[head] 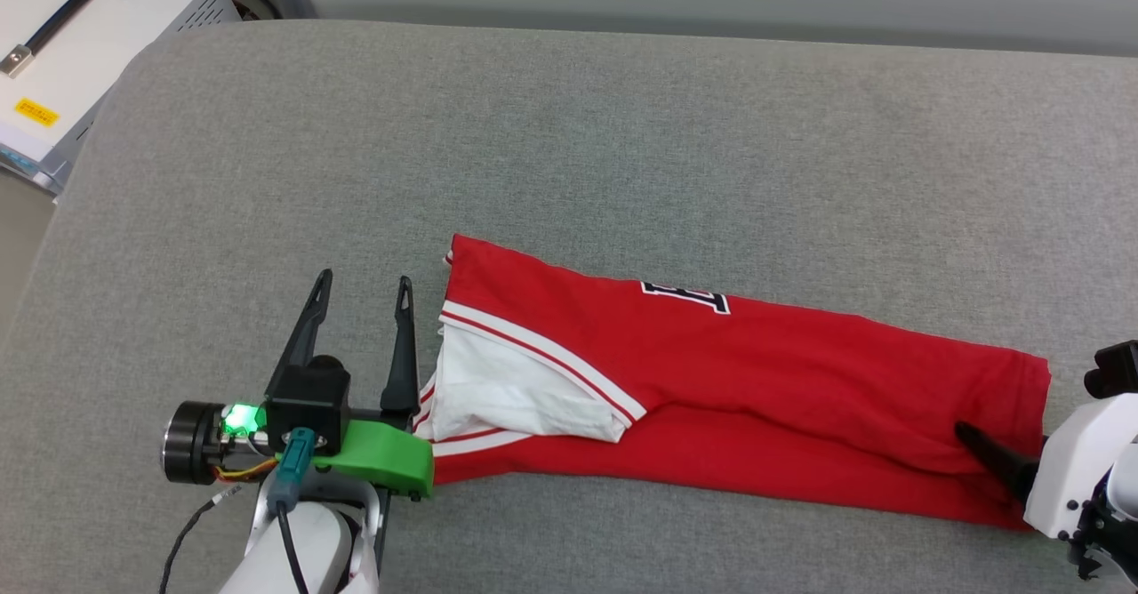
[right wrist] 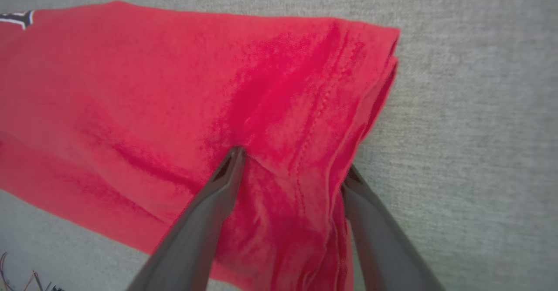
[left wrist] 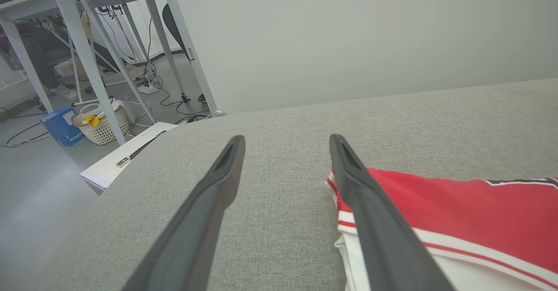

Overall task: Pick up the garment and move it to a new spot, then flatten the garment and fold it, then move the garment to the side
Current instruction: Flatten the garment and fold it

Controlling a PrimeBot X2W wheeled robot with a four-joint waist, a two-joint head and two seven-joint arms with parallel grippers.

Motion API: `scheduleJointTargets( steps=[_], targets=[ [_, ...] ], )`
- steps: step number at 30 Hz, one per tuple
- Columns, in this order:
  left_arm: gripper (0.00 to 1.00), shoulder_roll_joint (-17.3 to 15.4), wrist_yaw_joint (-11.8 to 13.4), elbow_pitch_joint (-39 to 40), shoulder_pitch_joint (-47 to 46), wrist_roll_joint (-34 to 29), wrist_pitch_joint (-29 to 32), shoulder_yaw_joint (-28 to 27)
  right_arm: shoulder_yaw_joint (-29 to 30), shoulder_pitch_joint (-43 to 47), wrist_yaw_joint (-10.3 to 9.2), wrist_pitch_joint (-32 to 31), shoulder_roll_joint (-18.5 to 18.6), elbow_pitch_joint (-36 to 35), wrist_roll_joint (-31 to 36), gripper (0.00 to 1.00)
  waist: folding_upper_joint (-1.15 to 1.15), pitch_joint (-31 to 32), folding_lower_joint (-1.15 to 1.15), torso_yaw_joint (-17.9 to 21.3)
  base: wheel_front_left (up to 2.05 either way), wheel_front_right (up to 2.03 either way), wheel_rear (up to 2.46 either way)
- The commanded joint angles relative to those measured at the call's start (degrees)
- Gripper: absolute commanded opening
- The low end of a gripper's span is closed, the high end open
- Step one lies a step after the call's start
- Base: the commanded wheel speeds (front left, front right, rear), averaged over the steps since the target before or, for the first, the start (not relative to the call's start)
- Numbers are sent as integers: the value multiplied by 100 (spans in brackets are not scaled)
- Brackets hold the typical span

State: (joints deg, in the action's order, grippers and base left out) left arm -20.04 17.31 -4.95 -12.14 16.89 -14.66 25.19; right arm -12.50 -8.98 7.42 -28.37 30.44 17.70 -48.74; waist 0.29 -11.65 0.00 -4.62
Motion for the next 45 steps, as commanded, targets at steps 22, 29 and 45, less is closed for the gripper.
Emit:
scheduleJointTargets(
  steps=[22,29,45],
  targets=[
    [100,749,-814,-317,685,-935,-34,-1004,17,-102,7,480,997,513,-337,0,-29,437,0,116,0,0,0],
    [100,865,-960,-349,782,-1074,-34,-1155,-155,28,7,241,851,-616,-435,0,-29,502,0,111,0,0,0],
    [100,1131,-1257,-375,555,-1306,-34,-1301,-1940,-1419,7,-268,-130,-1771,367,0,-29,144,0,-47,0,0,0]
  ],
)
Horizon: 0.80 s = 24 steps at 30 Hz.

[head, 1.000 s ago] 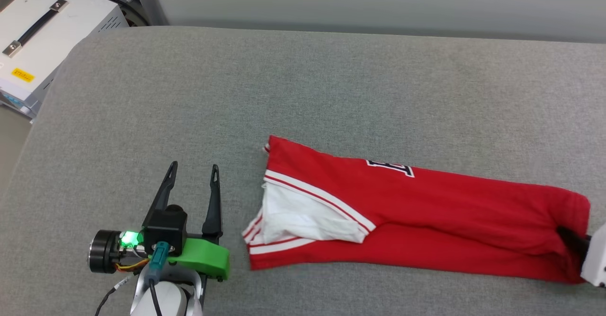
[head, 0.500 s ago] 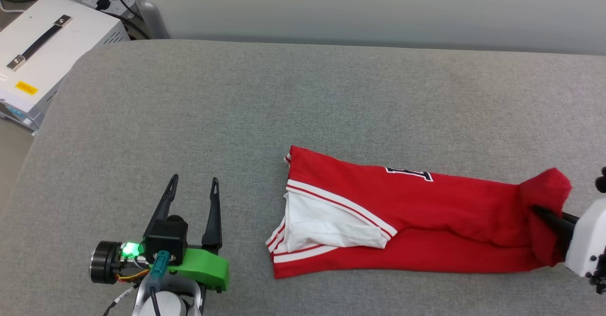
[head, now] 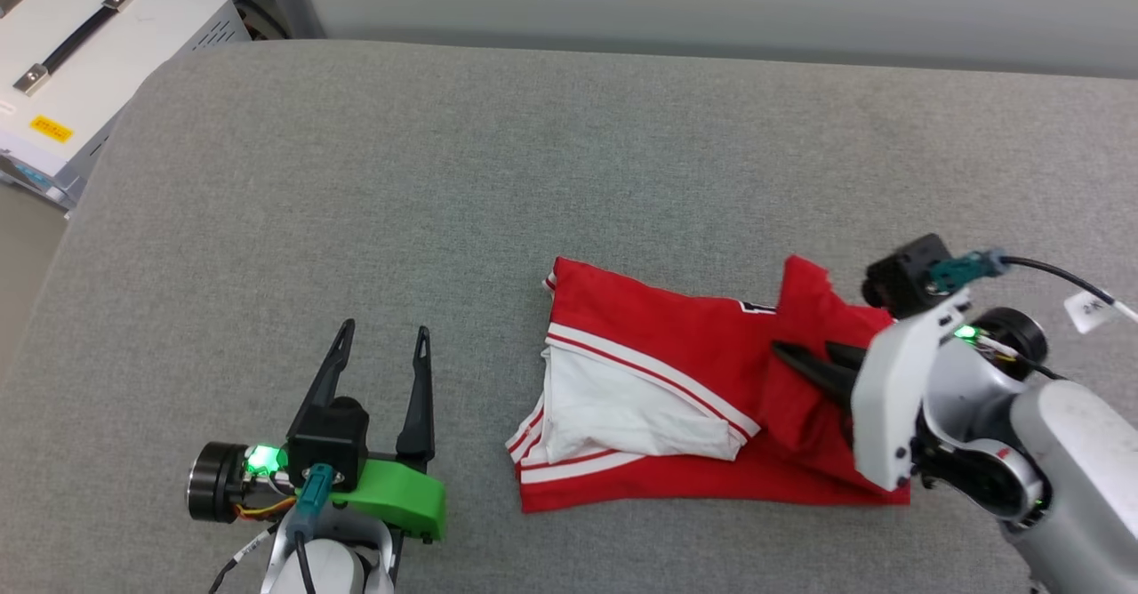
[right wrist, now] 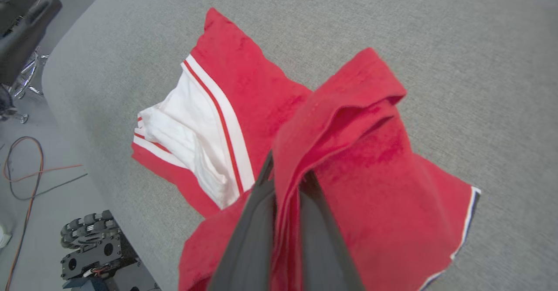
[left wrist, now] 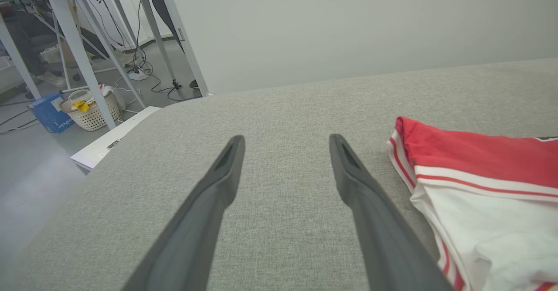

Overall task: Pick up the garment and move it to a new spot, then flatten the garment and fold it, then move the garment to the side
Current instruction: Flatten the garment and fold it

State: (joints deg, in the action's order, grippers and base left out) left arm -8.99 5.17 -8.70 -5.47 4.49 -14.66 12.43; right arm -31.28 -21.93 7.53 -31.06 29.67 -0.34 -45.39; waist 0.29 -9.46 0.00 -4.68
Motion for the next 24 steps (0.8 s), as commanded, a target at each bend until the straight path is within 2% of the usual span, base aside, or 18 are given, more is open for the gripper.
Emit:
scheduleJointTargets(
  steps=[1,8,14,24],
  targets=[
    [100,40,-55,-1,-132,-76,-34,-30,-204,-258,-4,8,-136,99,40,0,-29,-107,0,-53,0,0,0],
    [100,152,-140,-9,-320,-141,-34,-66,-1387,-1349,-4,235,-732,953,320,0,-29,-355,0,-184,0,0,0],
    [100,237,-198,-30,-441,-185,-34,-67,-2046,-1938,-4,495,-1306,1788,151,0,-29,-543,0,-316,0,0,0],
    [100,339,-237,-73,-545,-228,-34,-102,-2841,-2179,-4,850,-1692,3332,186,0,-29,-695,0,-429,0,0,0]
  ],
)
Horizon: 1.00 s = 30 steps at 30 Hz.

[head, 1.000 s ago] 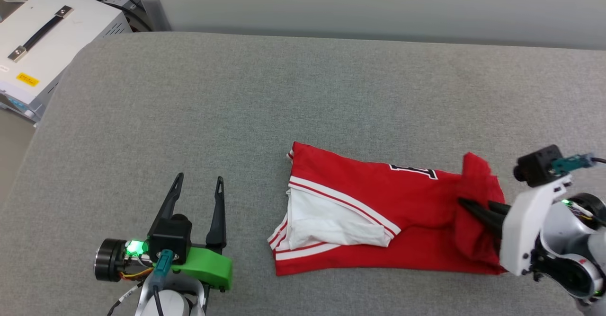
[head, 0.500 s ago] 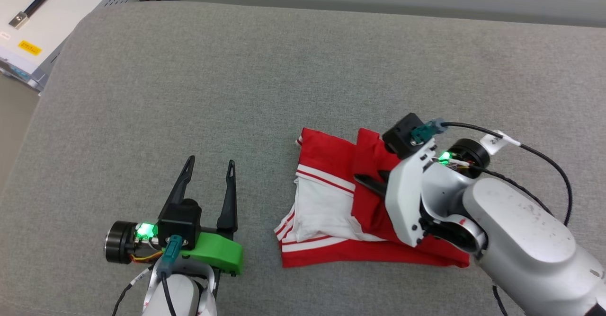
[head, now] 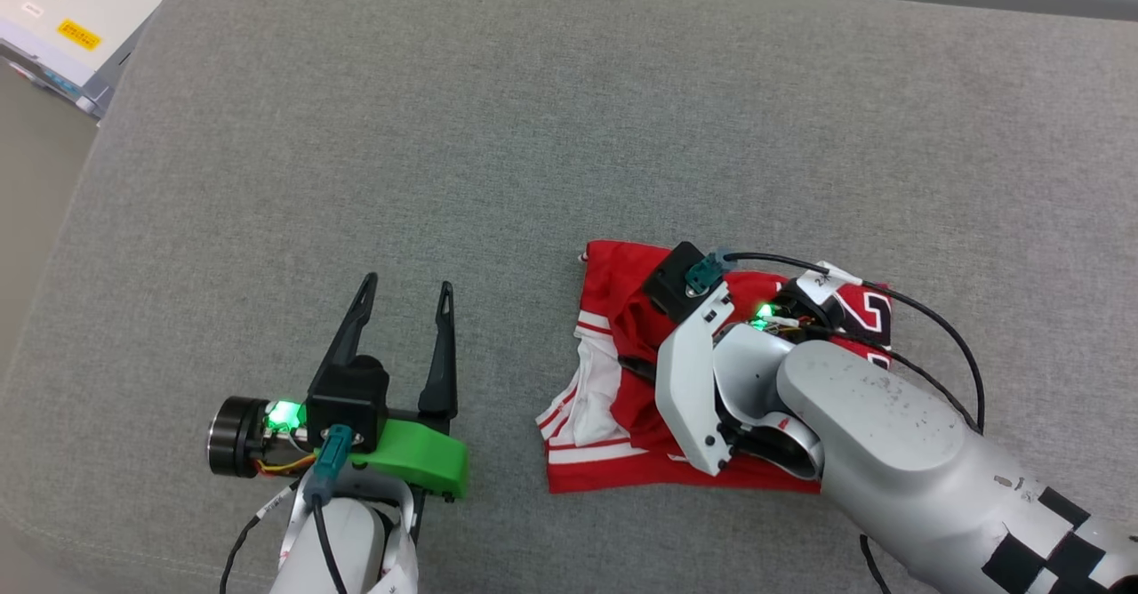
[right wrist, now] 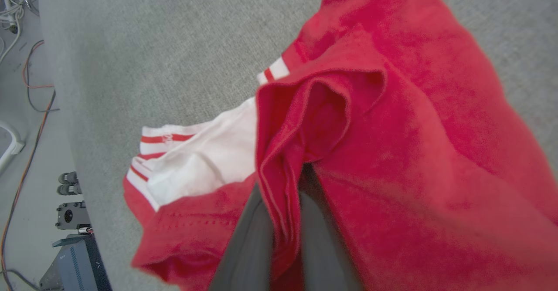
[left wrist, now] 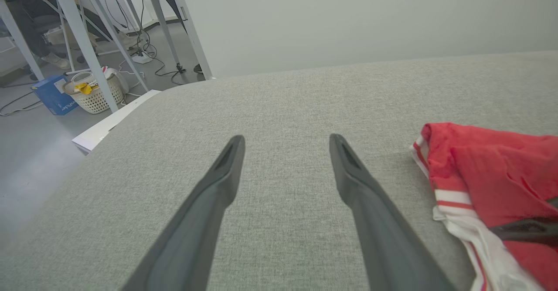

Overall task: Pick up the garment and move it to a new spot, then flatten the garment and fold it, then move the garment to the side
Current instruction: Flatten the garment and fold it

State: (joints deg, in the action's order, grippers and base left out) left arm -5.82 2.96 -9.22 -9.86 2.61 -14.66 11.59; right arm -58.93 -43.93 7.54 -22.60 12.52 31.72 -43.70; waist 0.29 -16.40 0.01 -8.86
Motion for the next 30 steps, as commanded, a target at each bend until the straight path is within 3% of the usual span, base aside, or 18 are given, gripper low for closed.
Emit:
scheduleJointTargets(
  steps=[1,2,3,4,5,11,15,19,22,24,30],
  targets=[
    [100,29,-14,-27,-103,-42,-34,-24,-140,13,-5,75,16,192,25,0,-29,11,-1,-10,0,0,0],
    [100,33,-11,-35,-90,-46,-34,-35,-216,-8,-5,183,16,237,42,0,-29,32,-1,2,0,0,0],
    [100,32,-10,-43,-72,-50,-34,-49,-245,-22,-5,280,14,252,28,20,-29,57,-1,21,0,0,0],
    [100,24,-11,-52,-47,-53,-34,-68,-272,-48,-5,400,25,235,11,47,-29,92,-1,49,0,0,0],
    [100,16,-14,-61,-26,-57,-34,-80,-284,-80,-5,522,55,200,18,97,-29,127,-1,70,0,0,0],
    [100,-15,-15,-81,128,-95,-34,-124,-20,-145,-5,1500,464,-319,154,100,-29,413,-1,258,0,0,0],
    [100,-49,-9,-72,241,-102,-34,-167,702,52,-5,2145,743,-658,405,100,-29,599,-1,436,0,0,0],
    [100,-81,-1,-65,335,-115,-34,-196,1685,344,-5,2766,862,-713,1095,100,-29,754,-1,609,0,0,0],
    [100,-95,-1,-55,398,-117,-34,-207,2495,683,-5,3201,789,-707,1748,100,-29,851,-1,708,0,0,0],
    [100,-112,-3,-46,463,-116,-34,-219,3345,1118,-5,3516,624,-797,2533,100,-29,943,-1,796,0,0,0],
    [100,-131,10,-5,609,-90,-34,-270,4757,2082,-5,3736,54,-1390,3546,100,-29,1112,-1,930,0,0,0]
  ],
)
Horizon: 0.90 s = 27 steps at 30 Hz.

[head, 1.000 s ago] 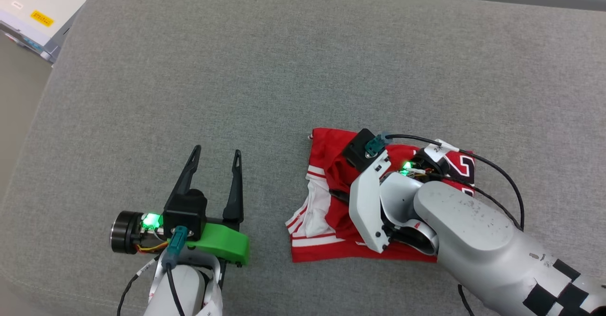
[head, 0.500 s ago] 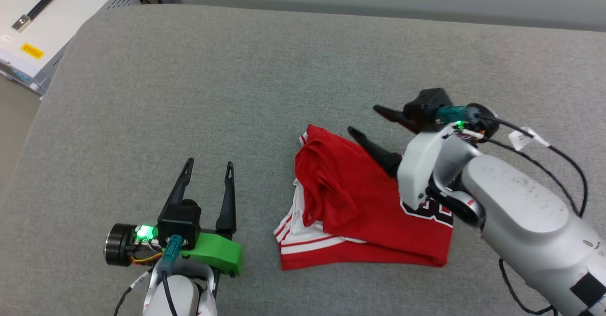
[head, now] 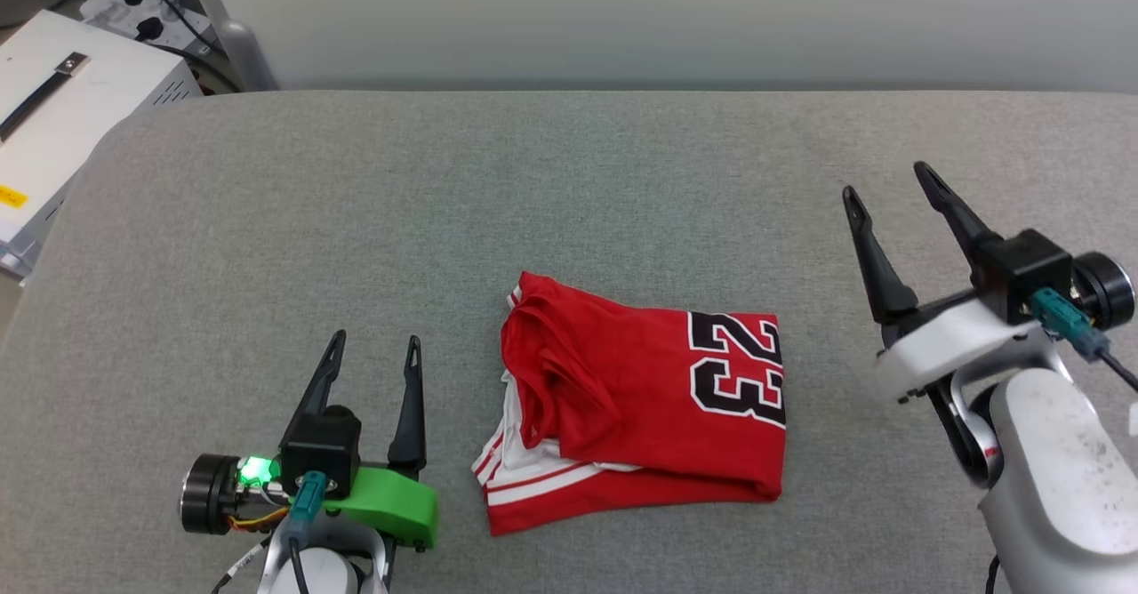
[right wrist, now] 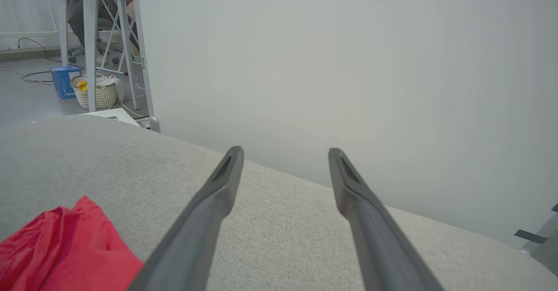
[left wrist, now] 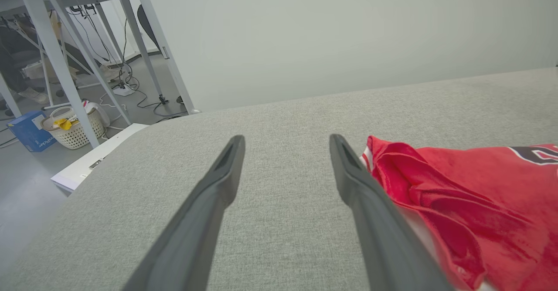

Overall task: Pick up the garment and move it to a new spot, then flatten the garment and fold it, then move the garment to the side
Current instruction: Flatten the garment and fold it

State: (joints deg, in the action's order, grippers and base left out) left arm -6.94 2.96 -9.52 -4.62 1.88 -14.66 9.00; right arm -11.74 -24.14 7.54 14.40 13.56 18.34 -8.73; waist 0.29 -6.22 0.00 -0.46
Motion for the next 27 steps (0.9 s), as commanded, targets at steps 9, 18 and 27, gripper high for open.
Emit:
scheduleJointTargets(
  steps=[9,18,27],
  targets=[
    [100,-4,16,117,309,53,-34,-99,1008,1397,-5,58,-714,-1027,326,100,-29,290,0,174,0,0,0],
    [100,25,-55,291,710,225,-34,-279,1311,2545,-5,59,-990,-1466,43,100,-29,506,0,117,0,0,0],
    [100,75,-150,374,892,284,-34,-360,1183,2984,-5,60,-1051,-1612,4,100,-29,567,0,70,0,0,0]
  ],
)
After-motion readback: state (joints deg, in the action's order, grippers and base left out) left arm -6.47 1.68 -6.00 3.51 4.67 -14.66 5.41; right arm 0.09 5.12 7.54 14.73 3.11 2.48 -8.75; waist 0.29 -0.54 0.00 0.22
